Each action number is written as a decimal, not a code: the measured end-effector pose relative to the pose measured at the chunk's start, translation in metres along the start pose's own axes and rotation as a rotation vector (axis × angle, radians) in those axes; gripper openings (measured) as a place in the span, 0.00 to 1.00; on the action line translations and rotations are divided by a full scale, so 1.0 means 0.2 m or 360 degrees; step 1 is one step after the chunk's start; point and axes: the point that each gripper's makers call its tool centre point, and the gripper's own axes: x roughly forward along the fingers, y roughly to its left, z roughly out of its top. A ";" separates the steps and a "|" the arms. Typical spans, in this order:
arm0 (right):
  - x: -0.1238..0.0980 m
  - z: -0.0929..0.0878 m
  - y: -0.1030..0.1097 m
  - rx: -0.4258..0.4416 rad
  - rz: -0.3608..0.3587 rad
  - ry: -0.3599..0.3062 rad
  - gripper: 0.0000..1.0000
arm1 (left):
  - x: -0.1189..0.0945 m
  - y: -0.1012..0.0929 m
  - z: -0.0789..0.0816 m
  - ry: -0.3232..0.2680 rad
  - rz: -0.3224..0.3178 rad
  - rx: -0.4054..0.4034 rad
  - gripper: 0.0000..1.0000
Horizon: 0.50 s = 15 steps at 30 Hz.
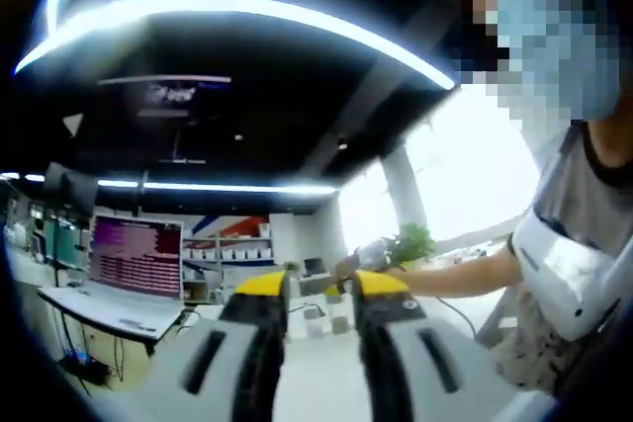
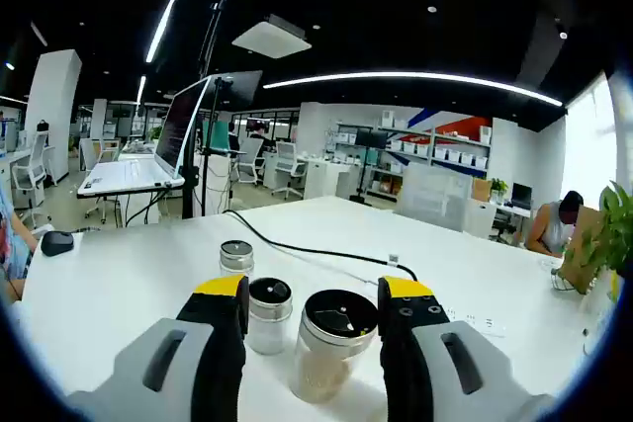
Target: Rotate the seasoning bottle until the label or dispensing opening points toward the visible target arrow and the bottle remains upright within the marked orientation range
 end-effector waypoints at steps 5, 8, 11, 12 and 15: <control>0.02 -0.01 -0.02 0.0129 -0.0045 -0.0043 0.50 | -0.02 0.03 0.01 0.0002 0.0033 -0.0005 0.27; 0.04 0.00 -0.10 0.0161 -0.0138 -0.0063 0.50 | -0.02 0.03 0.01 -0.0001 0.0029 -0.0004 0.27; 0.05 -0.04 -0.14 0.0229 -0.0170 -0.0033 0.50 | -0.02 0.02 0.01 0.0015 0.0014 0.0009 0.27; 0.07 -0.05 -0.16 0.0250 -0.0170 -0.0021 0.50 | -0.03 0.02 0.01 0.0014 0.0012 0.0013 0.27; 0.07 -0.06 -0.16 0.0252 -0.0184 -0.0009 0.50 | -0.04 0.04 0.02 0.0000 0.0013 0.0009 0.27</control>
